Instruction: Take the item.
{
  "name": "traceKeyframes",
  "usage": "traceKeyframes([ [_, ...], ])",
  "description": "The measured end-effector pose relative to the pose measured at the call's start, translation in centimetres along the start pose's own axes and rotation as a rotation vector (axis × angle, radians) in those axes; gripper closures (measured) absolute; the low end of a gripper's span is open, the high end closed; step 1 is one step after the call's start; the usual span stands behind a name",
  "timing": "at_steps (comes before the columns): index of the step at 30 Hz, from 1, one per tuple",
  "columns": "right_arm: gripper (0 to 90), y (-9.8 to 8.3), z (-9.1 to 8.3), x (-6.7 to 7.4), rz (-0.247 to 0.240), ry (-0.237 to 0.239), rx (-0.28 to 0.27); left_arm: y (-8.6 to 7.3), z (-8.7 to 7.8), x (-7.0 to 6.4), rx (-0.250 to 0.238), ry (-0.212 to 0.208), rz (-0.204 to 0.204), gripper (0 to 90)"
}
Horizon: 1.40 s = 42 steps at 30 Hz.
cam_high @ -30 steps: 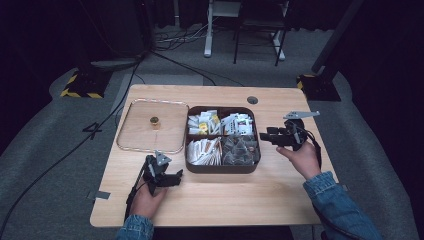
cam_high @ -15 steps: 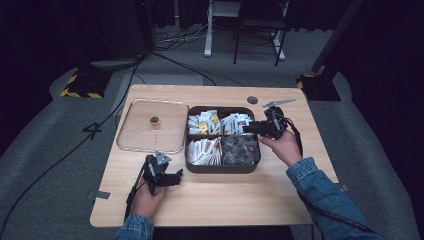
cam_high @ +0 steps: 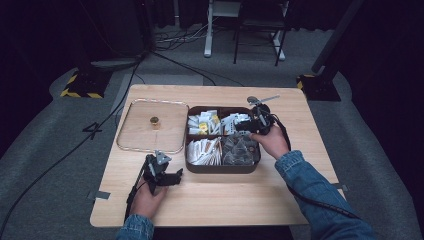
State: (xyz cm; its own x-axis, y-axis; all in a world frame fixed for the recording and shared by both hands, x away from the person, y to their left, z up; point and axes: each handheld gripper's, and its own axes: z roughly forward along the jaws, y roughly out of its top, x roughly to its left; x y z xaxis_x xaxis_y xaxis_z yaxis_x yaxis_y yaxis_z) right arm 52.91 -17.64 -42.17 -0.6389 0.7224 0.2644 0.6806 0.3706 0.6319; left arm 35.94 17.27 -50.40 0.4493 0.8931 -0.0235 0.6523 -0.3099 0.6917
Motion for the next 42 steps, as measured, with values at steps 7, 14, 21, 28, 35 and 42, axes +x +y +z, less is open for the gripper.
traceKeyframes([
  [7,64.6,0.4,1.4,-0.1,0.02,0.008,0.035,0.0,0.0,0.0,0.0,0.0,-0.001,15.3],
  [14,66.5,1.0,2.8,0.9,-0.012,0.005,0.066,0.0,0.0,0.0,-0.001,0.0,0.001,15.3],
  [21,69.6,1.4,4.2,1.8,-0.027,-0.011,0.098,0.0,0.0,0.0,0.0,0.0,0.001,15.3],
  [28,78.7,1.6,4.6,2.1,-0.026,-0.033,0.106,0.0,0.0,0.0,0.0,0.0,0.001,15.3],
  [35,84.7,1.4,4.4,1.5,0.001,-0.044,0.1,0.0,0.0,0.0,-0.001,-0.001,0.001,15.3],
  [42,85.9,1.5,3.7,1.3,0.004,-0.063,0.07,0.0,0.0,0.0,-0.001,-0.001,0.001,15.3],
])
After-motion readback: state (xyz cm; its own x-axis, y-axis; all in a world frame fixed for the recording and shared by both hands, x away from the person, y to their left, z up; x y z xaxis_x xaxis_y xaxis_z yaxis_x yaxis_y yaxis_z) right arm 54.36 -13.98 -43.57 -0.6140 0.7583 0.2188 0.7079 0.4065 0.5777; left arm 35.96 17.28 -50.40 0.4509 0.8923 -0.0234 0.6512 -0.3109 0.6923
